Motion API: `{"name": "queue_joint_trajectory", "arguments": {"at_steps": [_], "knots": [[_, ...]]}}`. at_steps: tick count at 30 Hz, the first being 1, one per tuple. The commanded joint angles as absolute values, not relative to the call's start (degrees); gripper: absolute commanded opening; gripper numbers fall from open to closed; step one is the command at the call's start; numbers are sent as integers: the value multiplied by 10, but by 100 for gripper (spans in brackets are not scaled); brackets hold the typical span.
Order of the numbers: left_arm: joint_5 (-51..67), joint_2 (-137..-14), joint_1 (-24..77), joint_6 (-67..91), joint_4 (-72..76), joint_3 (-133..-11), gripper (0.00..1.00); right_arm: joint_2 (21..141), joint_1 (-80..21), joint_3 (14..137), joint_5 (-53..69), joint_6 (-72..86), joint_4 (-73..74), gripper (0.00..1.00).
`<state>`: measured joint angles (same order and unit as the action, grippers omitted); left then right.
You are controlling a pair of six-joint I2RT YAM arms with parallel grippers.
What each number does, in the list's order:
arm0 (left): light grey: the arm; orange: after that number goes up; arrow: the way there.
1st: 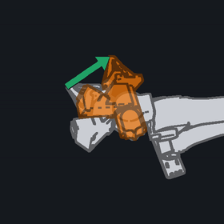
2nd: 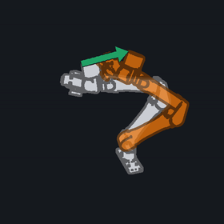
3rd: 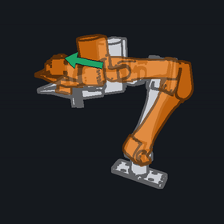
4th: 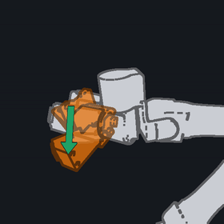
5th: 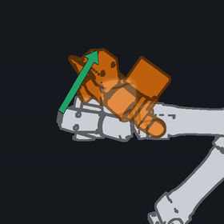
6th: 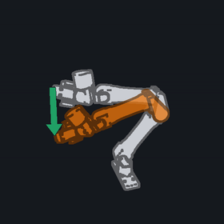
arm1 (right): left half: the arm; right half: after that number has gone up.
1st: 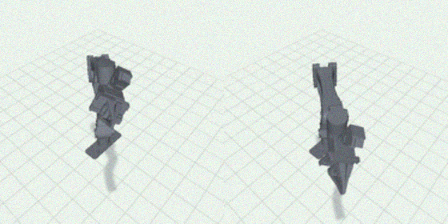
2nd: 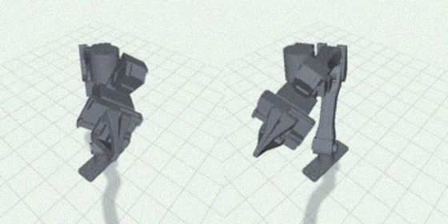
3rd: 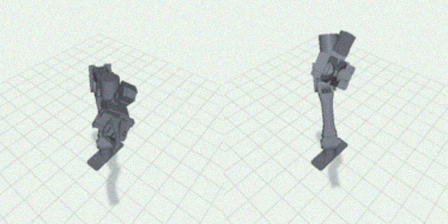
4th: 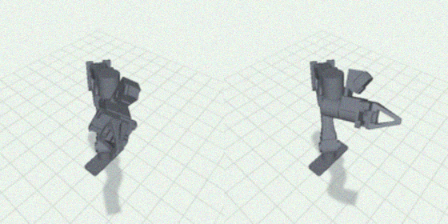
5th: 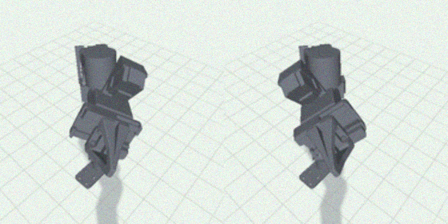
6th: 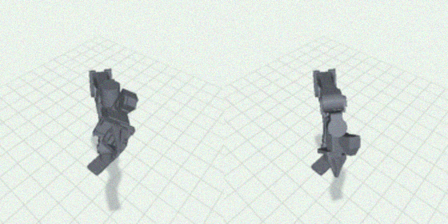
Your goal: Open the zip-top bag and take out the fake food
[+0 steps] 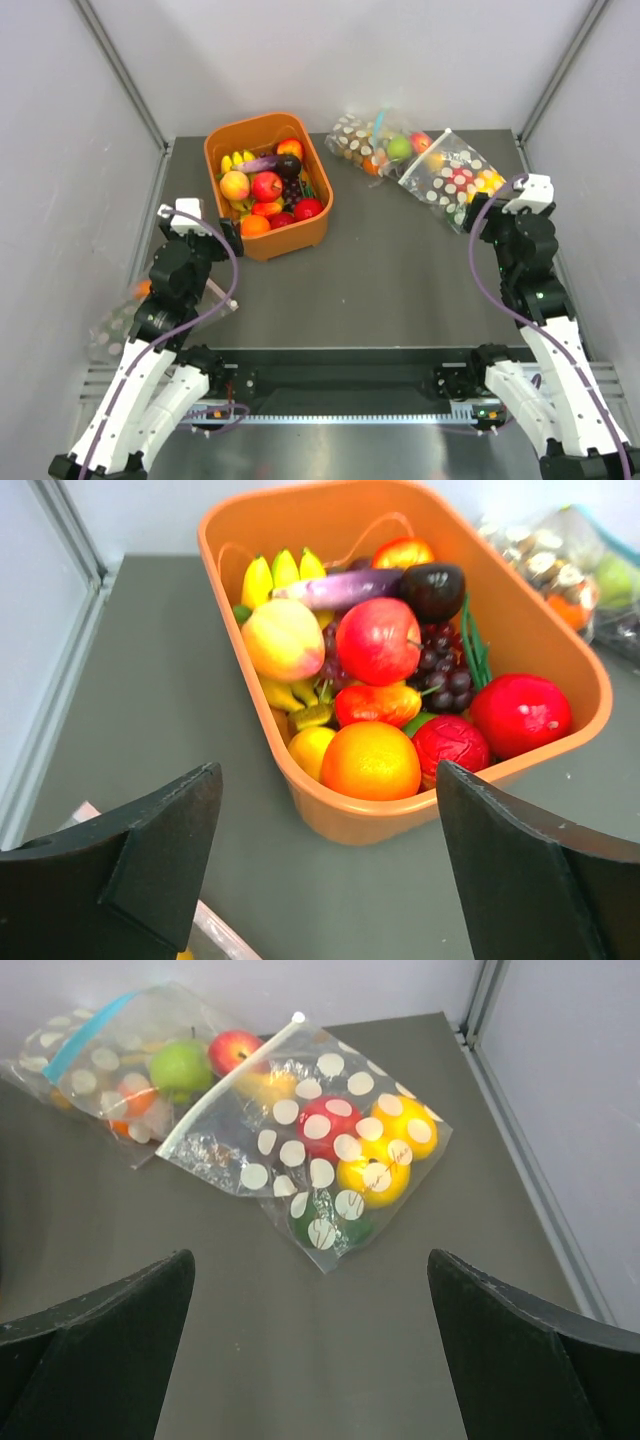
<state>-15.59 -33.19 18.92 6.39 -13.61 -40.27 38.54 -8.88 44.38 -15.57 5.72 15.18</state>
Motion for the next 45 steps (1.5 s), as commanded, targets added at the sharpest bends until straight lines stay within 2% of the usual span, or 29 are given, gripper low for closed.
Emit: {"name": "queue_joint_trajectory", "arguments": {"at_steps": [1, 7, 14, 25, 36, 40, 42, 45], "knots": [[-131, -306, 191, 43, -104, -389, 93, 427, -91, 465, -133, 43, 106, 100], [-153, -335, 190, 49, -119, -397, 96, 551, -106, 475, -114, 31, 28, 99], [-158, -355, 190, 59, -127, -404, 99, 736, -196, 535, -235, -28, -53, 100], [-164, -352, 190, 62, -133, -407, 99, 971, -200, 654, -243, -59, -121, 94], [-163, -351, 190, 59, -134, -406, 99, 1112, -199, 780, -197, -75, -57, 89], [-162, -350, 190, 58, -134, -406, 99, 1129, -199, 799, -214, -69, -26, 73], [-161, -350, 190, 58, -134, -406, 99, 1129, -198, 806, -208, -68, -7, 72], [-160, -348, 190, 58, -134, -407, 99, 1120, -203, 783, -203, -67, 16, 78]]}}
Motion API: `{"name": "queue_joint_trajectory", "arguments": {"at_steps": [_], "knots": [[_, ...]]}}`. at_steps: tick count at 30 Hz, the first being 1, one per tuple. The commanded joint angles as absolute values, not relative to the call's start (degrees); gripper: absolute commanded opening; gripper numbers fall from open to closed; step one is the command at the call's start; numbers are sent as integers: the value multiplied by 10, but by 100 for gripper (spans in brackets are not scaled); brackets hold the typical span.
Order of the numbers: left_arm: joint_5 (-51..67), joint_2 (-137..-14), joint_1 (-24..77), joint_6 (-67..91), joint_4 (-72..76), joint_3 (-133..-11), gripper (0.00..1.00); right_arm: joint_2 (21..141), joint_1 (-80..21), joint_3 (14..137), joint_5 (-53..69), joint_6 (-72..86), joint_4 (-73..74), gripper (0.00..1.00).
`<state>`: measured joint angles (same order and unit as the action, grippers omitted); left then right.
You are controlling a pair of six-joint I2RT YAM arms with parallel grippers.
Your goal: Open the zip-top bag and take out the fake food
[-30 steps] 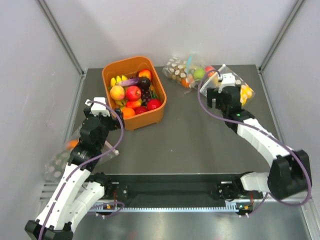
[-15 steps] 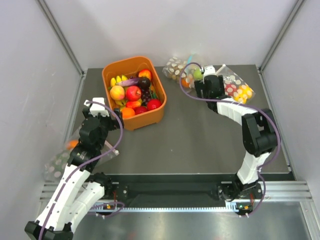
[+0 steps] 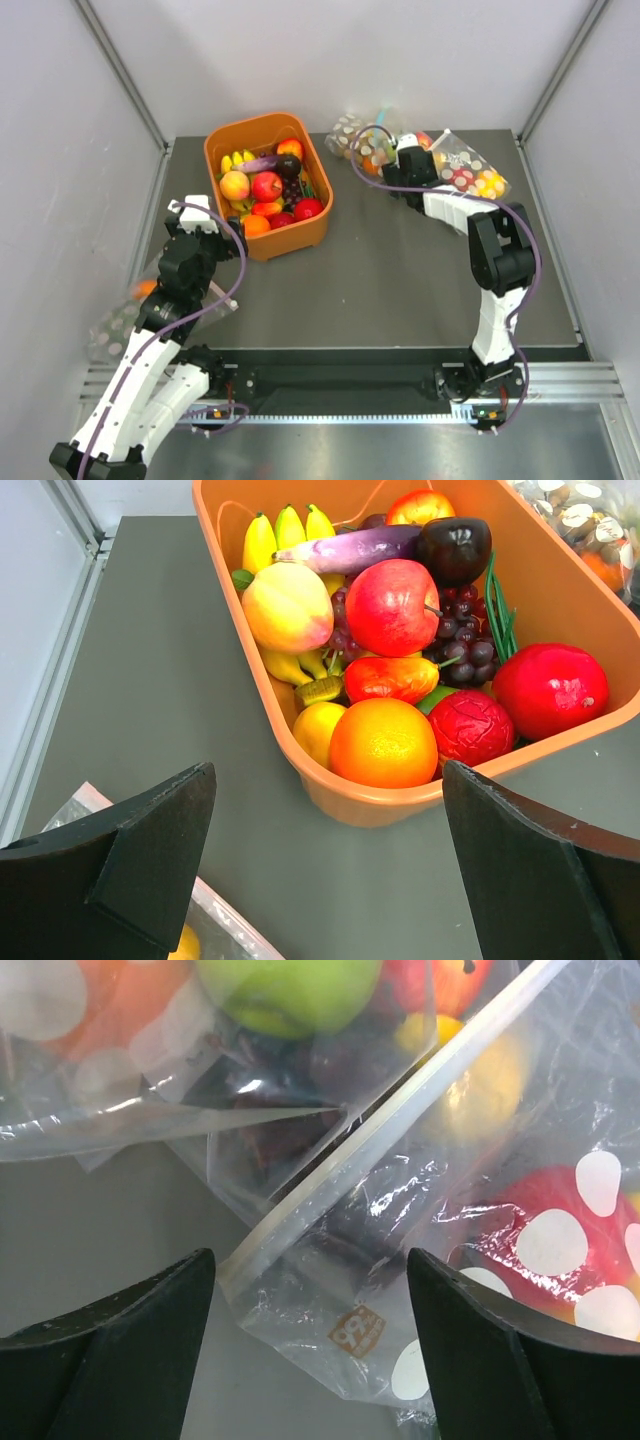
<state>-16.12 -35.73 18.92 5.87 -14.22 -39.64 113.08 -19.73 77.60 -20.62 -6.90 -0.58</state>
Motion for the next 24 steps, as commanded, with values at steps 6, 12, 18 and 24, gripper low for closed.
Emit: {"name": "queue_joint_trajectory", "arguments": {"at_steps": [6, 12, 18, 24], "knots": [[-156, -346, 189, 58, -133, -406, 99, 1087, -208, 739, -201, -67, 9, 92], [-155, -345, 188, 58, -133, -406, 99, 1111, -207, 764, -227, -77, 13, 67], [-156, -339, 189, 55, -131, -403, 99, 1087, -207, 753, -276, -79, 4, 2], [-149, -339, 189, 57, -133, -404, 99, 987, -207, 694, -302, -78, 23, 3]]}}
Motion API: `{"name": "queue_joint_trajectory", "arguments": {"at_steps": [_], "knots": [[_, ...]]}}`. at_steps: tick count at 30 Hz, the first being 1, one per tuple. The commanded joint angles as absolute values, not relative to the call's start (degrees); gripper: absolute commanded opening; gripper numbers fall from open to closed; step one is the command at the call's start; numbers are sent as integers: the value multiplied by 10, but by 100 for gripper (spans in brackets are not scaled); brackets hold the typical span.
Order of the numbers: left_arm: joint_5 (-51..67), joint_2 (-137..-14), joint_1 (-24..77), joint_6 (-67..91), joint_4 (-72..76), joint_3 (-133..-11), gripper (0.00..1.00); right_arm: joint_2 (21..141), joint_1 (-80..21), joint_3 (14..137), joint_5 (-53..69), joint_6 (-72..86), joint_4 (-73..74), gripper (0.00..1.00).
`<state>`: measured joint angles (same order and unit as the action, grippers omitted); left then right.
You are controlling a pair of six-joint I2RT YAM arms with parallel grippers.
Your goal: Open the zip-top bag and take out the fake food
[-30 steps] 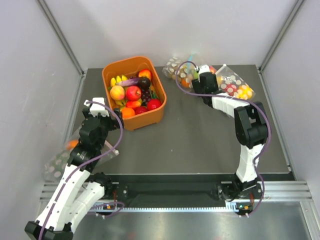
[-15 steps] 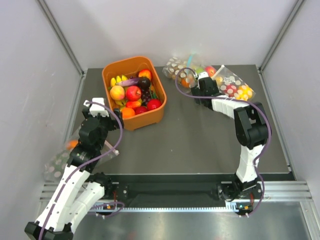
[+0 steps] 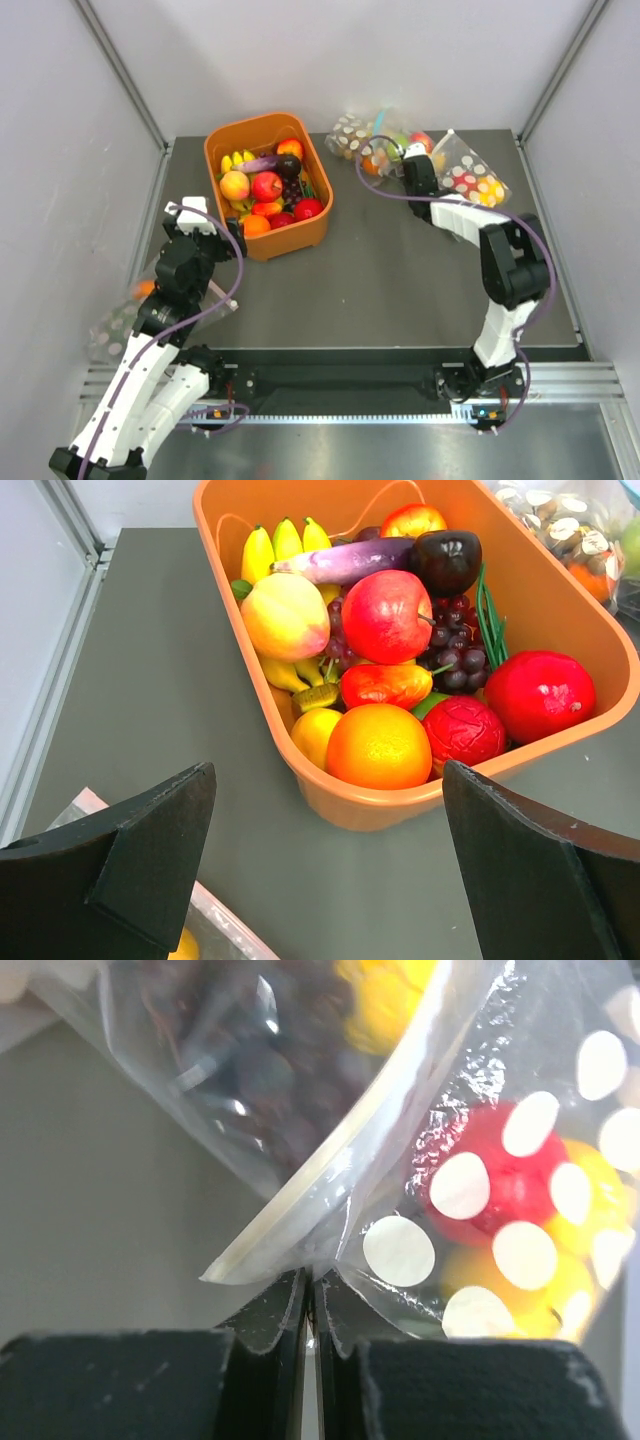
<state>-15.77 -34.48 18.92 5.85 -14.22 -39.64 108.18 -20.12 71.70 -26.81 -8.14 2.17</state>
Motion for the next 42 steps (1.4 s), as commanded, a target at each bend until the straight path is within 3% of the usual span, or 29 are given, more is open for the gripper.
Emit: {"name": "queue_joint_trajectory", "arguments": {"at_steps": [1, 5, 13, 24, 29, 32, 36, 38, 42], "knots": [[-149, -339, 189, 57, -132, -405, 99, 968, -207, 682, -307, -77, 33, 3], [-138, -338, 188, 60, -132, -406, 99, 847, -207, 621, -319, -54, 72, 2], [-104, -345, 189, 73, -133, -410, 99, 658, -258, 555, -213, -48, 143, 0], [5, -366, 188, 78, -120, -414, 99, 502, -334, 502, 136, 26, 184, 0], [103, -400, 188, 170, -84, -437, 99, 427, -346, 487, 300, 33, 194, 0], [127, -422, 196, 245, -15, -412, 97, 389, -346, 474, 295, 14, 210, 0], [96, -494, 254, 296, 63, -422, 96, 387, -346, 460, 276, 4, 236, 0], [37, -553, 329, 280, 65, -458, 96, 392, -346, 436, 296, 8, 229, 0], [29, -654, 407, 297, 86, -518, 98, 400, -358, 388, 327, 47, 154, 0]]}}
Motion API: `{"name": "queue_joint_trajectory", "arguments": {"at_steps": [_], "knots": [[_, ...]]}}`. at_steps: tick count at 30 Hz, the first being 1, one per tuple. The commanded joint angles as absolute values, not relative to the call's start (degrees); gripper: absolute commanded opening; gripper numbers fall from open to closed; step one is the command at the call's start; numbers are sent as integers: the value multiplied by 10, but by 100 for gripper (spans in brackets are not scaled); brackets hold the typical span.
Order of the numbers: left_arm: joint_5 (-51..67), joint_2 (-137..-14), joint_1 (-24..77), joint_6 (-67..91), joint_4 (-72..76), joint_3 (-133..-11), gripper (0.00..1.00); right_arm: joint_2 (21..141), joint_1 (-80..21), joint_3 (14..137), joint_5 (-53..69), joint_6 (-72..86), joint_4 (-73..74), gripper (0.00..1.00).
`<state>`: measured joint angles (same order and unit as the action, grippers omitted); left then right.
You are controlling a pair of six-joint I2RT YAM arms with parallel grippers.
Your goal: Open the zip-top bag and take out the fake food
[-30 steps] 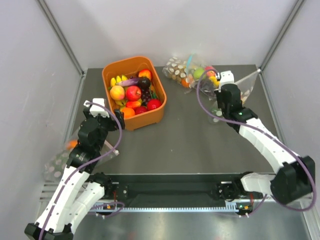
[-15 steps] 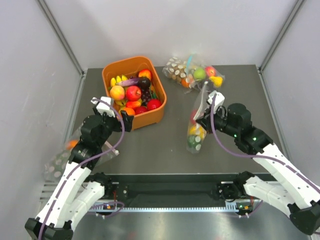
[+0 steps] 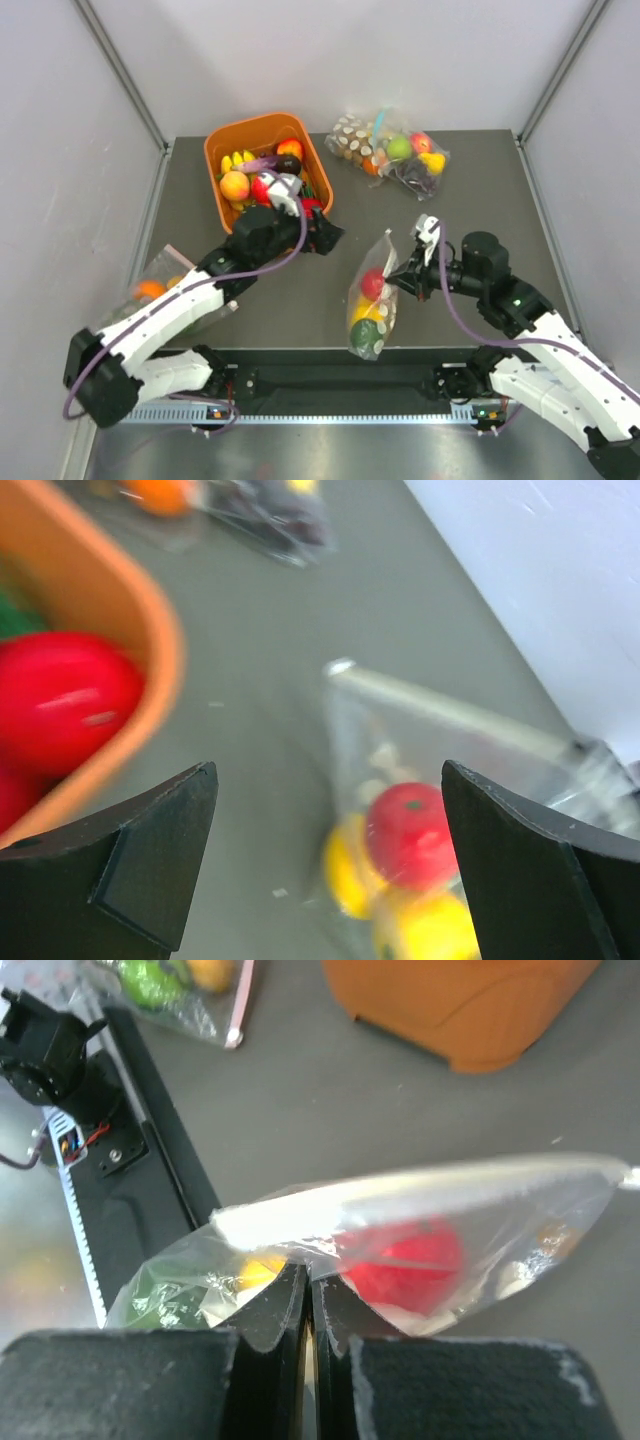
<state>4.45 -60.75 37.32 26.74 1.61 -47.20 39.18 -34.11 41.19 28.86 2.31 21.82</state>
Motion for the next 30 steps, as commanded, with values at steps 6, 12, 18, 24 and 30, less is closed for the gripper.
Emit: {"name": "queue_joint_trajectory", "arguments": {"at_steps": [6, 12, 18, 24, 30], "knots": [[57, -717, 430, 340, 146, -560, 99, 412, -407, 375, 295, 55, 149, 0], [97, -771, 449, 360, 118, -610, 99, 421, -451, 374, 255, 54, 156, 0], [91, -809, 468, 353, 2, -662, 97, 417, -472, 372, 229, 54, 156, 0], [27, -810, 487, 333, -83, -672, 92, 417, -480, 371, 218, 56, 157, 0], [72, -848, 496, 346, -78, -675, 68, 420, -487, 367, 208, 61, 155, 0]]}}
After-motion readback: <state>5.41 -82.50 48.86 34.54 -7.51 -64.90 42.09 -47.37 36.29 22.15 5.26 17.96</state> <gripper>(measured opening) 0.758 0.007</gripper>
